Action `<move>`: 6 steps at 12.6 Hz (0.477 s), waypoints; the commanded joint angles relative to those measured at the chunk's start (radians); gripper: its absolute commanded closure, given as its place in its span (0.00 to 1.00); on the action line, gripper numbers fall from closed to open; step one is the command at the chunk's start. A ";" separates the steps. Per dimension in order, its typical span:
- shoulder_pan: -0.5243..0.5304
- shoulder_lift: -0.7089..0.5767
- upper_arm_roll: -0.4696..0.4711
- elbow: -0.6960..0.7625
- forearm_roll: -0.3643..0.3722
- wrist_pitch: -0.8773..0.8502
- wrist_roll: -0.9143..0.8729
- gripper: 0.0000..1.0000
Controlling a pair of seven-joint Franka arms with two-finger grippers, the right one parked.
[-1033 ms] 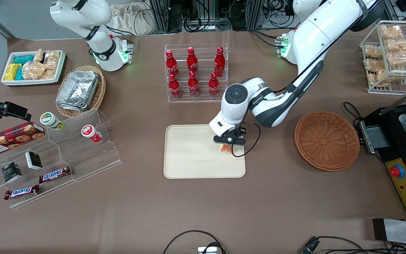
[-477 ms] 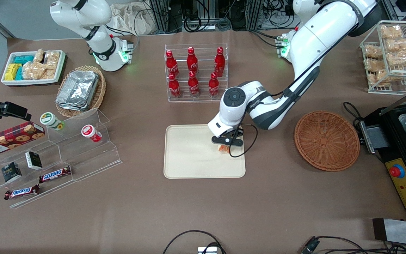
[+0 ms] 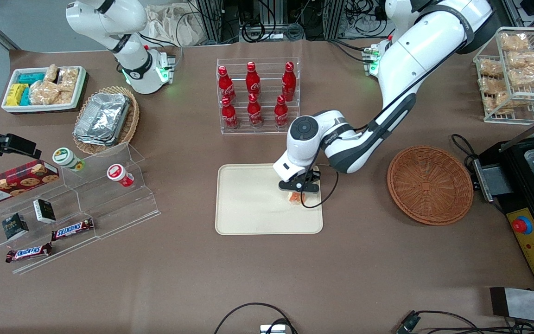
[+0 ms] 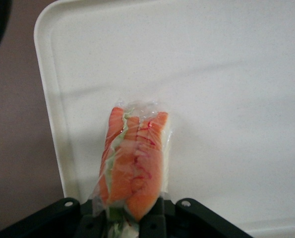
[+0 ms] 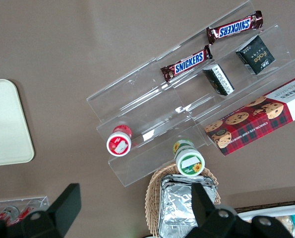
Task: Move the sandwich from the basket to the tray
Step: 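Lower the sandwich onto the tray and open the left gripper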
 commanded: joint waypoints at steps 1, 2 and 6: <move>-0.012 0.024 0.009 0.028 0.031 0.003 -0.030 0.17; -0.008 0.022 0.009 0.028 0.030 0.003 -0.030 0.03; -0.003 -0.005 0.007 0.041 0.021 -0.012 -0.031 0.03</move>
